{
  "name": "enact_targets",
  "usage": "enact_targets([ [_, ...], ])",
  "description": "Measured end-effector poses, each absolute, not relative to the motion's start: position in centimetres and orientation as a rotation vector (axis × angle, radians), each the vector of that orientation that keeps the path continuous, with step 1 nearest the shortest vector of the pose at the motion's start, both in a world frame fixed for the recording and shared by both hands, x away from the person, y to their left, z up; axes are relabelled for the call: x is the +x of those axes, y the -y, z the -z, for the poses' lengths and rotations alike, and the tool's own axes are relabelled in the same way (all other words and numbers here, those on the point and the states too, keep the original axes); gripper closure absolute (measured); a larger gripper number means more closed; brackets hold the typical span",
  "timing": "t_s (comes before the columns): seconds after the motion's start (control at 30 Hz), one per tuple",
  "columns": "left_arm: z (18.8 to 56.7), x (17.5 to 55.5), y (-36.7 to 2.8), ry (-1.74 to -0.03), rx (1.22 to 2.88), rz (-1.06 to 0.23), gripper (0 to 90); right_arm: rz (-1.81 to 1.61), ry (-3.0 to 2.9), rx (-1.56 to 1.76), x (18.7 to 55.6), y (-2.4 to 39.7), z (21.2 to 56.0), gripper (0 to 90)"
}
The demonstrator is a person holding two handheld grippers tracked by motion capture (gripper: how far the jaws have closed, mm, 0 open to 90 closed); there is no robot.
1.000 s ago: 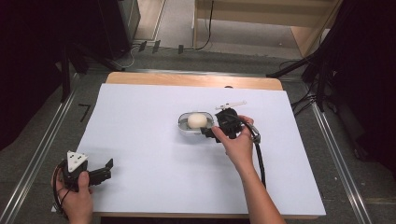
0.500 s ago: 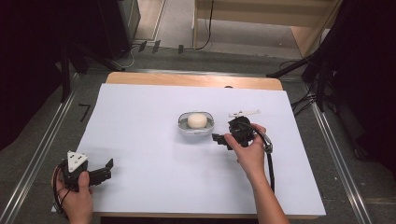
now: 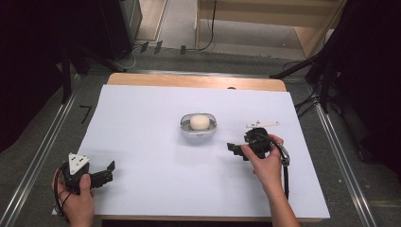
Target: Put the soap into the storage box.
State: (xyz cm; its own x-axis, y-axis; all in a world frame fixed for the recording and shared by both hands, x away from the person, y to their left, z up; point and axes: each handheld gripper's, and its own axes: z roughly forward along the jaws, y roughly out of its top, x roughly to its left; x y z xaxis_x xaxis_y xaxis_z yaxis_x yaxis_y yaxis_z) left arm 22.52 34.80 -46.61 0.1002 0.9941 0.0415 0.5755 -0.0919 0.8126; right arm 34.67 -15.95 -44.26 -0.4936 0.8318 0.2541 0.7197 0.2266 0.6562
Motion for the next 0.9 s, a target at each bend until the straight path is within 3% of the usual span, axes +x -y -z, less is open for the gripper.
enact_targets([
  [0.9, 46.6, 22.5, -34.7, -1.540, 1.757, -0.847, 0.1, -1.150, -2.285, 1.561, 31.3, 21.6, 46.4, 19.1],
])
